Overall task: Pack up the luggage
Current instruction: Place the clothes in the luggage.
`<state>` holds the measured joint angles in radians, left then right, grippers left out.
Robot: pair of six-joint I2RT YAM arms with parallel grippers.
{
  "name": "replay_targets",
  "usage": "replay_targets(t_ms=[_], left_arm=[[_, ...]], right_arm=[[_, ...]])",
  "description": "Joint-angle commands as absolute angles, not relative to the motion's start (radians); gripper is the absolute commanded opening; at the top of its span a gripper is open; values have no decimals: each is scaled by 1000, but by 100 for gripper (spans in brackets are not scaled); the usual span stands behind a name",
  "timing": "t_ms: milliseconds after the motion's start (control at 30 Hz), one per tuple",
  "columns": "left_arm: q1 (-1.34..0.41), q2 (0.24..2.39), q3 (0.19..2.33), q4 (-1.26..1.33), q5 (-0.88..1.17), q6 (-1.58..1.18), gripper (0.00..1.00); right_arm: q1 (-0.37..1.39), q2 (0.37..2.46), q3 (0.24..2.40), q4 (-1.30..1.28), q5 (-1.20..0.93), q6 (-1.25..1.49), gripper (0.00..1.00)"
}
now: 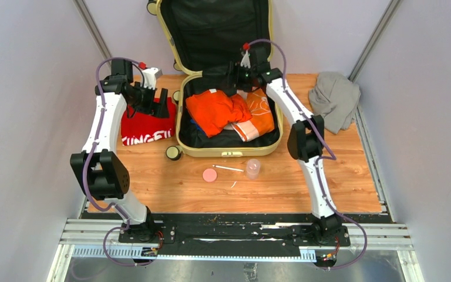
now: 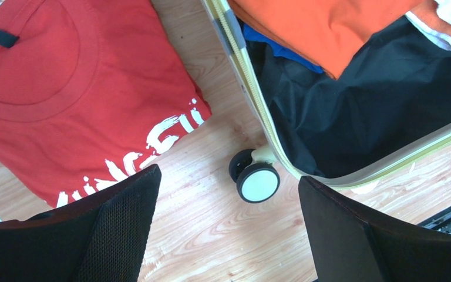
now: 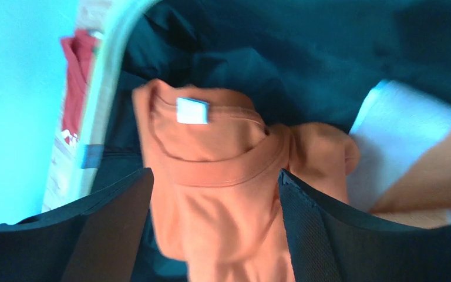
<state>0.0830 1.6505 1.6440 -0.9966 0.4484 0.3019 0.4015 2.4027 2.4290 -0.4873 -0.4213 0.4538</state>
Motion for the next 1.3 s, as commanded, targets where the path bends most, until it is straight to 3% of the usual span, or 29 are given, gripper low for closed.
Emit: replay_targets(t_ms=[0,100,167,400,500,767,867,1000,1067,1200,1267], left_arm=[[122,1619,1652,-1003,454,292,93],[148,1607,1633,-1003,453,306,93],[159,1599,1619,-1002,450,318,93],[167,1588,1581,-1002,452,330,93],[167,1585,1569,-1002,446,337,92],[167,1598,1555,-1000,402,354,92],[167,1602,1554,-999,368,361,91],[172,1614,1538,-982,321,374,91],[173,1620,1519,-961,304,378,91],[172,1635,1480,-920,301,369,92],[170,1647,1459,-889,300,358,93]], right_arm=[[390,2590,2442,-551,-532,519,81],[391,2624,2431,-541,-570,530,79],[391,2626,2402,-513,-603,551,71],[391,2530,2283,-375,-646,596,10],[394,2463,2248,-374,-594,567,0],[455,2273,2104,-415,-104,415,0],[466,2303,2118,-468,88,459,0],[473,2414,2220,-560,151,498,1],[481,2482,2308,-615,151,481,13],[495,2537,2434,-720,197,436,56],[488,2497,2411,-720,213,428,72]])
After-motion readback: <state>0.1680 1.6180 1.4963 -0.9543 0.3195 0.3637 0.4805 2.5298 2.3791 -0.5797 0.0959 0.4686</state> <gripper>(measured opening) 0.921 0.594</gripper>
